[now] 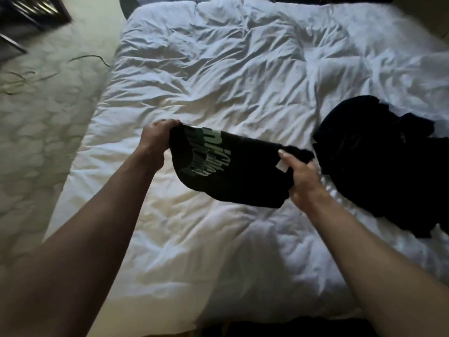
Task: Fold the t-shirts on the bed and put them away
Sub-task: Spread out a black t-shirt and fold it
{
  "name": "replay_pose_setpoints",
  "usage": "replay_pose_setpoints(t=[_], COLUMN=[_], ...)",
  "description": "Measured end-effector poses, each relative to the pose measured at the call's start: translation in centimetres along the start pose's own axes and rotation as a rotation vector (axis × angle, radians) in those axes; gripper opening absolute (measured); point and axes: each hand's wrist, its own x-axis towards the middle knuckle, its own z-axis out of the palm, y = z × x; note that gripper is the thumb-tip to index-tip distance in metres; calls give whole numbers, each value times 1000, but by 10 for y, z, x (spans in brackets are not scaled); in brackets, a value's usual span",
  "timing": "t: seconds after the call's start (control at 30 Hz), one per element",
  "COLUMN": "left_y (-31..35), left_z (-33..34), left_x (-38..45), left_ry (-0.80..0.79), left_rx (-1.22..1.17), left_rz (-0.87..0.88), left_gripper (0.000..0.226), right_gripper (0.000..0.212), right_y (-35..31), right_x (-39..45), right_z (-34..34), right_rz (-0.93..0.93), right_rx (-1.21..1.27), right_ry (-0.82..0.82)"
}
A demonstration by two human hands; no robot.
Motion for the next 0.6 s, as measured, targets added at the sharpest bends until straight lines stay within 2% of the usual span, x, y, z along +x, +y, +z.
replay_pose_setpoints(t=[0.1,0.23,0.3,0.4,0.5,0.6], left_y=[2,-52,-100,-192,-277,-293], left_z=[-13,-31,-32,-33,-42,-48], left_x=[-24,-79,-114,-167,-208,-216], left_ry=[63,208,264,281,187,169], left_rx=[-145,-138,-130,31,206,296], left_rz=[137,200,131,-94,-363,-390], left_gripper=[11,10,10,12,12,28], right_gripper=[4,20,31,14,9,19], right_y=[-21,12,50,117,172,179], right_x=[5,-12,-25,-45,-60,-58], right_z=[1,-30,-53,-98,-142,-152], right_rz=[-81,-63,13,202,387,399], right_rx=[-73,-144,-203,-405,-599,-581], right_ry=[-206,-278,-279,-189,-175,-181])
